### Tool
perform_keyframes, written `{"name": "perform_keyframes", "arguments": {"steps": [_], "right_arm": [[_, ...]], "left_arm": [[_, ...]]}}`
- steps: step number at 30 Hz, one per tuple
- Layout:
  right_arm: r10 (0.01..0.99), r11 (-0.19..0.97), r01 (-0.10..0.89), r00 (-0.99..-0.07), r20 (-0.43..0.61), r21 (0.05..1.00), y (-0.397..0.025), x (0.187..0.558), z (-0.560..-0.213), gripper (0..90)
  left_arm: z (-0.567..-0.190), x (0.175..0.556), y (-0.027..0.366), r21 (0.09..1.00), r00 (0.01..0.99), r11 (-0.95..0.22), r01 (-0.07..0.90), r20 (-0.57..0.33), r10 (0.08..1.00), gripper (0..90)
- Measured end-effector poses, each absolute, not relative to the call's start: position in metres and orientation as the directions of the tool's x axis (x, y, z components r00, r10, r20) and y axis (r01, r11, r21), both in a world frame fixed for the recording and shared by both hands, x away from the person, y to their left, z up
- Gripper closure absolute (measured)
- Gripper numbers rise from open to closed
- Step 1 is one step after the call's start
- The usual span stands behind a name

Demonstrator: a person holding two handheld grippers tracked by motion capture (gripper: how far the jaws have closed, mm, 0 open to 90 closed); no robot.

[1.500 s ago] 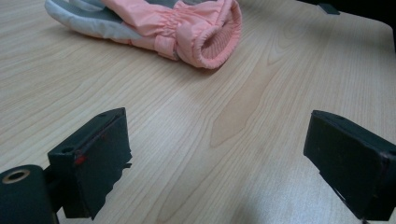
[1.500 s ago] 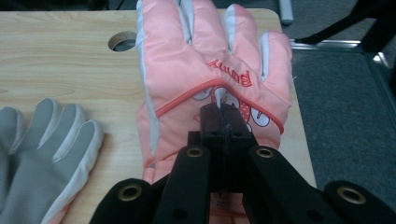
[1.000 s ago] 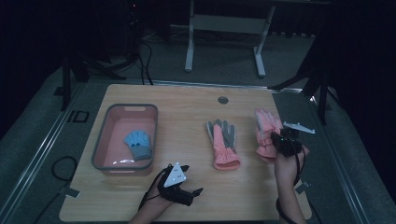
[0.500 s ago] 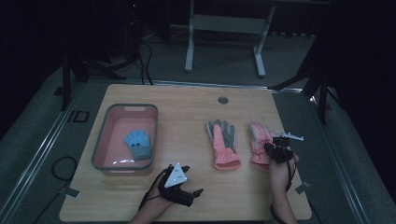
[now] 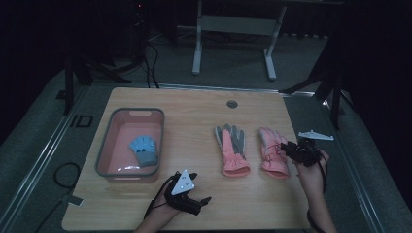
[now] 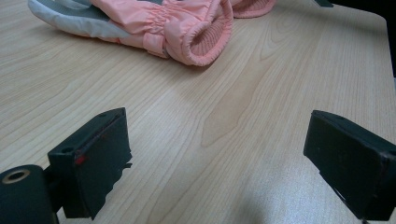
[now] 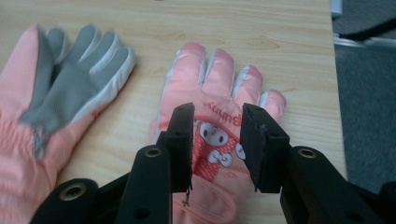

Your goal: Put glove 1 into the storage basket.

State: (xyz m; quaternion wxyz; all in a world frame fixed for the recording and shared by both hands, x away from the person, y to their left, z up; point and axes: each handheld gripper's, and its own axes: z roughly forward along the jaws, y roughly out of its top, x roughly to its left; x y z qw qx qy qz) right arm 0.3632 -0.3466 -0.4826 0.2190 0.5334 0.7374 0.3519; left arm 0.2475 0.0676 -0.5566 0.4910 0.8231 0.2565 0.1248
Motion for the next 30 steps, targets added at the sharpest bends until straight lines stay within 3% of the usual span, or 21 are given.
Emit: {"name": "perform_keyframes", "arguments": {"steps": [3,14,18,20,30], "right_arm": [[0.913,0.2,0.648,-0.396,0.101,0.735,-0.354,0.366,-0.484,60.7],[0.915,0.219,0.7,-0.389,0.106,0.68,-0.345,0.379,-0.518,60.4],[0.915,0.228,0.698,-0.392,0.097,0.679,-0.346,0.381,-0.528,67.4],[0.906,0.22,0.692,-0.406,0.118,0.688,-0.348,0.382,-0.534,76.9],[0.923,0.191,0.676,-0.37,0.103,0.712,-0.341,0.374,-0.533,89.2]], "left_arm": [[-0.557,0.248,0.067,0.872,0.836,-0.384,0.304,-0.05,0.547,7.3],[-0.557,0.247,0.068,0.87,0.837,-0.389,0.303,-0.048,0.545,7.3],[-0.558,0.247,0.068,0.869,0.84,-0.395,0.3,-0.043,0.542,7.3],[-0.559,0.247,0.068,0.867,0.84,-0.398,0.301,-0.043,0.54,7.3],[-0.559,0.247,0.068,0.868,0.839,-0.395,0.302,-0.045,0.543,7.3]]}}
